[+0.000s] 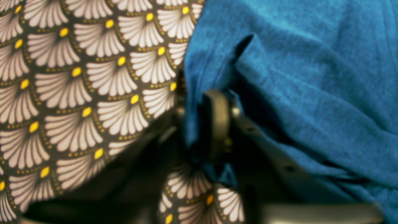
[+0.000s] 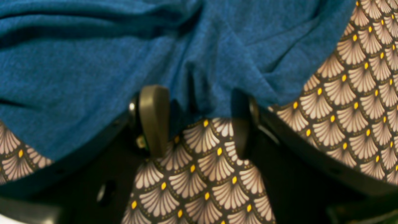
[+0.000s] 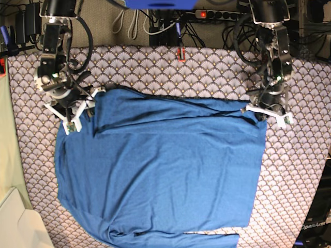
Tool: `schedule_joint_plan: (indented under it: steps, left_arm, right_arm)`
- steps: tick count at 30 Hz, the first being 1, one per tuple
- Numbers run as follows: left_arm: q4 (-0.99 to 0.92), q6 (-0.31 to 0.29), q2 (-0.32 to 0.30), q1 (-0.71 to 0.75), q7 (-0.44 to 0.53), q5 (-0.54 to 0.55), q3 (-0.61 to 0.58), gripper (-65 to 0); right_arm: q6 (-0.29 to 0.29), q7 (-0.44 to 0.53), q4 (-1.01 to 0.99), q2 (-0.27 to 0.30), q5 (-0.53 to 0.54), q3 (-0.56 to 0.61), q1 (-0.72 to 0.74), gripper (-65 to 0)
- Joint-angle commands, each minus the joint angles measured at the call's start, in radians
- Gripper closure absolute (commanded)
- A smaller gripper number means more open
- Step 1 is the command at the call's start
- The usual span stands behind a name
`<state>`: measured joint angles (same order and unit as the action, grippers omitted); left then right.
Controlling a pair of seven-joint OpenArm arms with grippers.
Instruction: Fold the T-shirt properly
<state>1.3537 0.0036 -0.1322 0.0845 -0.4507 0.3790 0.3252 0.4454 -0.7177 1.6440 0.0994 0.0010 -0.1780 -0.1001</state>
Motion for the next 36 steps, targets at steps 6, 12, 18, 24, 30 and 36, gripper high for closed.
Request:
schedule_joint_plan:
  steps: [6,12,18,24,30,36]
  left_arm:
    - [0.01,-0.003,0.016,-0.019,-0.004,0.007,-0.001,-0.3]
    - [0.017,-0.003,0.016,-0.021,-0.004,0.007,0.001,-0.4]
    - [0.017,-0.003,0.016,-0.021,-0.004,0.007,0.001,-0.4]
    - [0.017,-0.003,0.016,-0.021,-0.004,0.007,0.001,-0.4]
    - [0.017,-0.003,0.016,-0.021,-0.004,0.007,0.001,-0.4]
    - [0.017,-0.003,0.016,-0.019,-0.004,0.007,-0.001,-0.4]
  right_arm:
    - [-0.001,0.02,0.022,0.007,0.009,-0.001,0.01,-33.1]
    - [-0.001,0.019,0.055,0.007,0.009,-0.004,0.006,-33.5]
    - [-0.001,0.019,0.107,0.007,0.009,-0.007,-0.028,-40.9]
    - [-0.001,0.019,0.104,-0.005,0.011,-0.004,-0.037,-42.5]
    - [-0.001,0.019,0.104,-0.036,0.007,-0.002,-0.076,-42.5]
    - [-0.001,0.02,0.057,-0.057,0.009,-0.007,-0.071,-42.5]
